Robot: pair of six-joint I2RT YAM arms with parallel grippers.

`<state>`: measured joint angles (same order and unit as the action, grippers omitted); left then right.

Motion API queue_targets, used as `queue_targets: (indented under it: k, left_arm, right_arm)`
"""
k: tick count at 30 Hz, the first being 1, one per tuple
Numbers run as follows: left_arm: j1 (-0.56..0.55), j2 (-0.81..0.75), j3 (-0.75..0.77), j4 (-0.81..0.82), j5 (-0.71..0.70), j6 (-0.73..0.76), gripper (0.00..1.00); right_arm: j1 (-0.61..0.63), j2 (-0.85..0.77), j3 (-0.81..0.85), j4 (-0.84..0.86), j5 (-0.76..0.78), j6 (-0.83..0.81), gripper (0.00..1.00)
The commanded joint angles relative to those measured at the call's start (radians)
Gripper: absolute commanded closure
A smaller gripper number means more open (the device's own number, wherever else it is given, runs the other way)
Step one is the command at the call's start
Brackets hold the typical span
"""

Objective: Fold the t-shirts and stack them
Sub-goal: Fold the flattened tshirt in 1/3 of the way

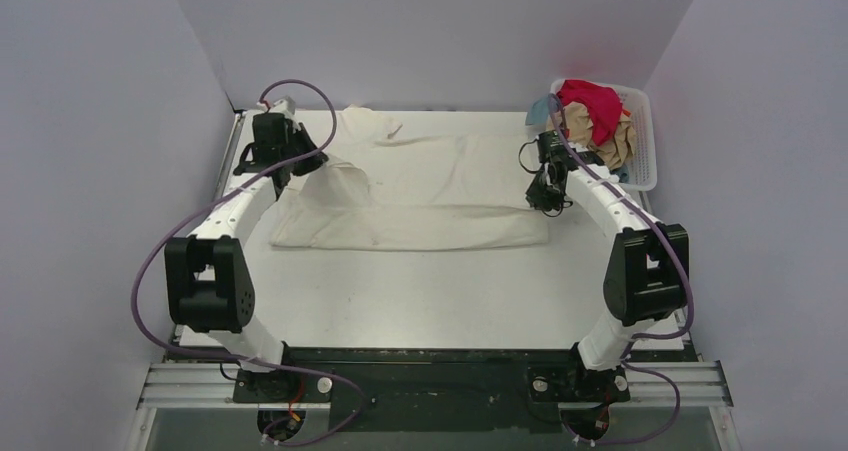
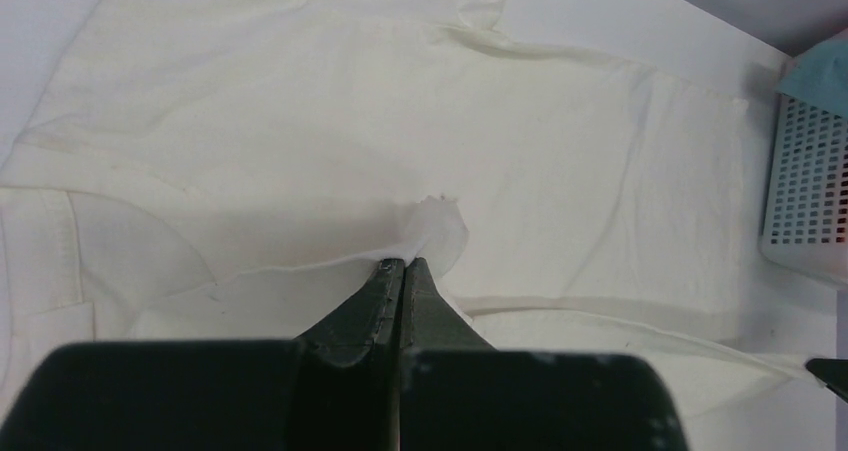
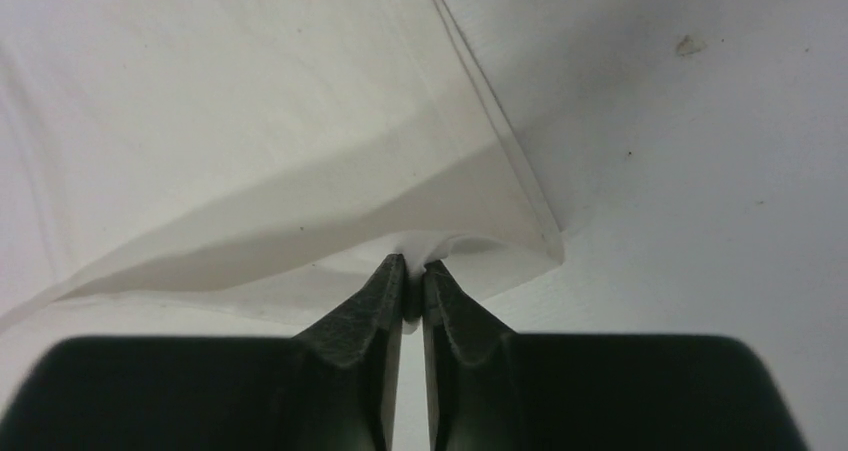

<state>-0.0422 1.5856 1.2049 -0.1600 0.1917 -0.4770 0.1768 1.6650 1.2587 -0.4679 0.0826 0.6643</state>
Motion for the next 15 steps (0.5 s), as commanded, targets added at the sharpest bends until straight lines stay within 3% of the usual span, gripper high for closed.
queue_targets:
  k: [1,2,4,5,7,10,15]
  left_arm:
    - [0.015,0.137,0.135,-0.005,-0.071,0.032,0.93]
    - [0.017,0.194,0.193,-0.056,-0.114,0.028,0.82]
    - [0.023,0.279,0.326,-0.179,-0.167,0.018,0.43]
    - [0.025,0.329,0.369,-0.223,-0.199,0.016,0.22]
    - [0.024,0.378,0.488,-0.332,-0.274,0.009,0.16]
    - [0.023,0.368,0.539,-0.413,-0.280,0.008,0.15]
    - [0.015,0.161,0.205,-0.276,-0.229,-0.034,0.13]
  right_arm:
    - [-0.008,0.053,0.068,0.010,0.070,0.008,0.86]
    - [-0.008,0.064,0.082,-0.001,0.084,0.018,0.80]
    - [-0.008,0.063,0.095,-0.014,0.102,0.031,0.68]
    - [-0.008,0.058,0.094,-0.016,0.109,0.041,0.58]
    - [-0.004,0.032,0.085,-0.016,0.129,0.047,0.43]
    - [0.022,-0.038,0.039,-0.013,0.158,0.042,0.32]
    - [0.094,-0.111,-0.066,0.023,0.148,0.004,0.26]
